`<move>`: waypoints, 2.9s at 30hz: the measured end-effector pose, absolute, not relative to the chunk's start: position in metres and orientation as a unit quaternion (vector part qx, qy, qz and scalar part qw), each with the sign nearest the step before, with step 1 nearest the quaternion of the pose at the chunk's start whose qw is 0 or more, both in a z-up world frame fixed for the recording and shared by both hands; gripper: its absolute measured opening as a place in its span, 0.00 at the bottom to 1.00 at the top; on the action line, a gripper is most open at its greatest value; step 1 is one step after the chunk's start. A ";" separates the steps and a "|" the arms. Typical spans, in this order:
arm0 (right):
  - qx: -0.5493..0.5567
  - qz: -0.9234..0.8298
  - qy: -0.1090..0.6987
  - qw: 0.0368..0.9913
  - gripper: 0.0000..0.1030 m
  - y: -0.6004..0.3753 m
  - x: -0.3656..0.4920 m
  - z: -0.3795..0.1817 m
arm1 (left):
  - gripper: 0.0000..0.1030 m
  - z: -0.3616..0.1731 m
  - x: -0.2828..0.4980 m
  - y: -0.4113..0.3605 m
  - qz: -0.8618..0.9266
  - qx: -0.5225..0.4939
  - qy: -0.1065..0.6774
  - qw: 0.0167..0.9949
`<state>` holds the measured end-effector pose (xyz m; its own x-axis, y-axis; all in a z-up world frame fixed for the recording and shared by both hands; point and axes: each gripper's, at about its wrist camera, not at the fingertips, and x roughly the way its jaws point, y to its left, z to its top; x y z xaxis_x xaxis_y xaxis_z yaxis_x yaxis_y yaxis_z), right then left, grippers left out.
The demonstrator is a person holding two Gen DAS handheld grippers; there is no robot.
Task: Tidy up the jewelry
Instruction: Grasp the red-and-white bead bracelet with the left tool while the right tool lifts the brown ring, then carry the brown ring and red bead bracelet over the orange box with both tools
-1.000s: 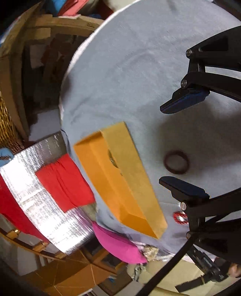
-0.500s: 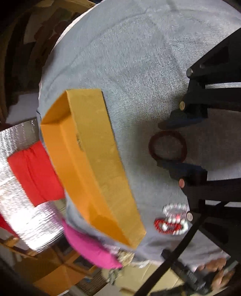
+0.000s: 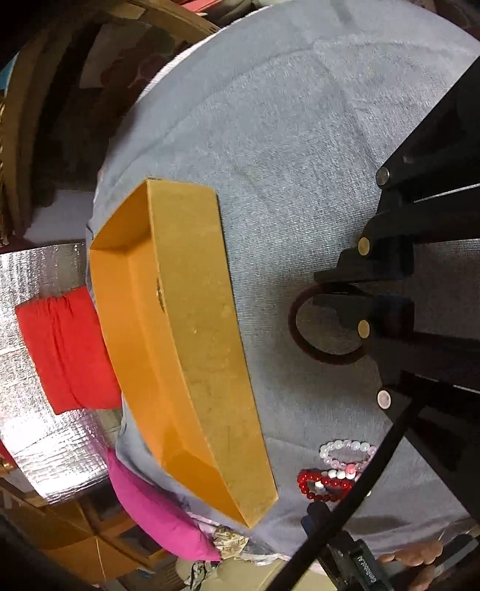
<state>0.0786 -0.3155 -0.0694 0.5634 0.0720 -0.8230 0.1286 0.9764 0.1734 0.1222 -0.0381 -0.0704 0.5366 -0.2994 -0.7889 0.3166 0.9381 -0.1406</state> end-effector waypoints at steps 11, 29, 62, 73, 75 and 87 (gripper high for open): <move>0.124 -0.002 0.459 0.880 0.05 -0.314 0.081 -0.065 | 0.09 -0.066 0.124 -0.035 -0.197 0.009 0.436 0.878; 0.146 0.024 0.395 0.907 0.05 -0.315 0.069 -0.040 | 0.09 -0.017 0.106 -0.020 -0.176 -0.005 0.364 0.915; 0.134 0.070 0.378 0.913 0.06 -0.259 0.076 -0.034 | 0.09 -0.001 0.089 -0.009 -0.038 0.109 0.305 0.945; 0.129 0.087 0.373 0.915 0.06 -0.234 0.079 -0.036 | 0.09 0.006 0.083 0.014 -0.011 0.108 0.295 0.949; 0.127 0.088 0.373 0.915 0.05 -0.231 0.079 -0.036 | 0.09 0.006 0.083 0.016 -0.009 0.107 0.294 0.950; 0.127 0.089 0.370 0.916 0.05 -0.229 0.079 -0.037 | 0.09 0.006 0.083 0.017 -0.008 0.107 0.292 0.950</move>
